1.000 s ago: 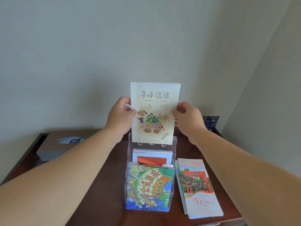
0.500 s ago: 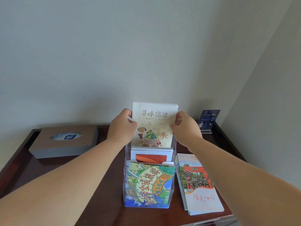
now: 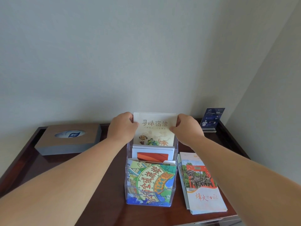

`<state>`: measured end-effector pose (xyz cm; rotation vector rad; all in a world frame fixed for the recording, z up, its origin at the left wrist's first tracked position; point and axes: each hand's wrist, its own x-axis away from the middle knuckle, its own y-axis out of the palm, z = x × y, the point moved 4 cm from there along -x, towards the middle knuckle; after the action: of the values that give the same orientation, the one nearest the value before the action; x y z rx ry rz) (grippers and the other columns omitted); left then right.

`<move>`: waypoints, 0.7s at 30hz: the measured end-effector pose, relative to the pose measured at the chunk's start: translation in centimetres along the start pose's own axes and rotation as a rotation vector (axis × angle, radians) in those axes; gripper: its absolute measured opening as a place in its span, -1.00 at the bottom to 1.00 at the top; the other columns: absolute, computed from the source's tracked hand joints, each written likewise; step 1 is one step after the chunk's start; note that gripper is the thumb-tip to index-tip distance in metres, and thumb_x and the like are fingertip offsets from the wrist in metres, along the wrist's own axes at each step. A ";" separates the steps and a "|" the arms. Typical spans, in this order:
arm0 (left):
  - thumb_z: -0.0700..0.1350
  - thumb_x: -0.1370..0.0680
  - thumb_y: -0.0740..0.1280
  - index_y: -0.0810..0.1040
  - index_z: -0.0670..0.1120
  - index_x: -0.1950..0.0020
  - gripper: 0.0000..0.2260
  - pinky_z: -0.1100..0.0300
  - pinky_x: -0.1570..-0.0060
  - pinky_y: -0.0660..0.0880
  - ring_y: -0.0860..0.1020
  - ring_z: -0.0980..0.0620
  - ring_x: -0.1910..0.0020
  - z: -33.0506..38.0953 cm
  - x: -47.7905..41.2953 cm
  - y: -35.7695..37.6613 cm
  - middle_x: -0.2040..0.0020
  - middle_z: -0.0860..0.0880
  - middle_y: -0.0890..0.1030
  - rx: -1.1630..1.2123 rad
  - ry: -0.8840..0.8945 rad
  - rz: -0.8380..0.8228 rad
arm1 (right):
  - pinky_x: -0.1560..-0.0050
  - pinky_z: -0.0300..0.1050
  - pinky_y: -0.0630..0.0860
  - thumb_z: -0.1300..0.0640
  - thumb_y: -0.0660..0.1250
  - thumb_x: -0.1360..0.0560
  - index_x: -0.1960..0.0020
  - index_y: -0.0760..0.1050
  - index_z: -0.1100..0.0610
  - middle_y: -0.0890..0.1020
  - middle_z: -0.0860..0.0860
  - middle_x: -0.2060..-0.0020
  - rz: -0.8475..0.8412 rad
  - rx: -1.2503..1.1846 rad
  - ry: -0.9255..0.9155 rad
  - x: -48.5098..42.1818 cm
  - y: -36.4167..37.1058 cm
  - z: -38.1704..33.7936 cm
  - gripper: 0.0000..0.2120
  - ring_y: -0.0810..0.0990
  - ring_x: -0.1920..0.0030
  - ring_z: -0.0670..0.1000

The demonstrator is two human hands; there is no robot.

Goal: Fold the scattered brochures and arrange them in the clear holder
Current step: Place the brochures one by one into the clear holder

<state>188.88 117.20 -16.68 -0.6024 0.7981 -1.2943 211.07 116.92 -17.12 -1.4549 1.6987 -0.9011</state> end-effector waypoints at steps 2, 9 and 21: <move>-0.13 -0.58 0.29 0.49 -0.12 0.00 -0.93 0.28 0.45 0.31 0.55 -0.03 0.05 0.3 -0.1 -0.2 -0.18 -0.07 0.63 0.023 0.003 0.007 | 0.37 -0.28 0.36 0.05 0.40 -0.51 -0.06 0.45 0.05 0.54 -0.08 0.14 0.006 -0.006 -0.011 -0.1 -0.2 0.0 -0.81 0.52 0.23 -0.05; -0.14 -0.57 0.28 0.50 -0.13 0.04 -0.93 0.35 0.48 0.23 0.53 0.01 0.12 0.5 0.0 -0.6 -0.12 -0.06 0.65 0.033 0.001 0.031 | 0.39 -0.25 0.34 0.03 0.40 -0.51 0.06 0.47 0.06 0.53 -0.07 0.23 0.014 -0.002 -0.004 -0.4 -0.3 0.2 -0.86 0.48 0.29 -0.10; -0.04 -0.51 0.37 0.47 -0.04 -0.28 -0.64 0.04 -0.10 0.46 0.47 -0.04 -0.17 2.5 0.4 -1.8 -0.19 -0.05 0.54 0.144 0.059 0.106 | 0.39 -0.32 0.34 -0.05 0.44 -0.48 -0.22 0.44 -0.01 0.53 -0.18 0.17 -0.023 -0.129 -0.028 0.3 -0.9 0.3 -0.63 0.49 0.25 -0.20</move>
<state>189.86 116.32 -13.88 -0.4032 0.7674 -1.2642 211.79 116.45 -16.52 -1.5672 1.7499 -0.7920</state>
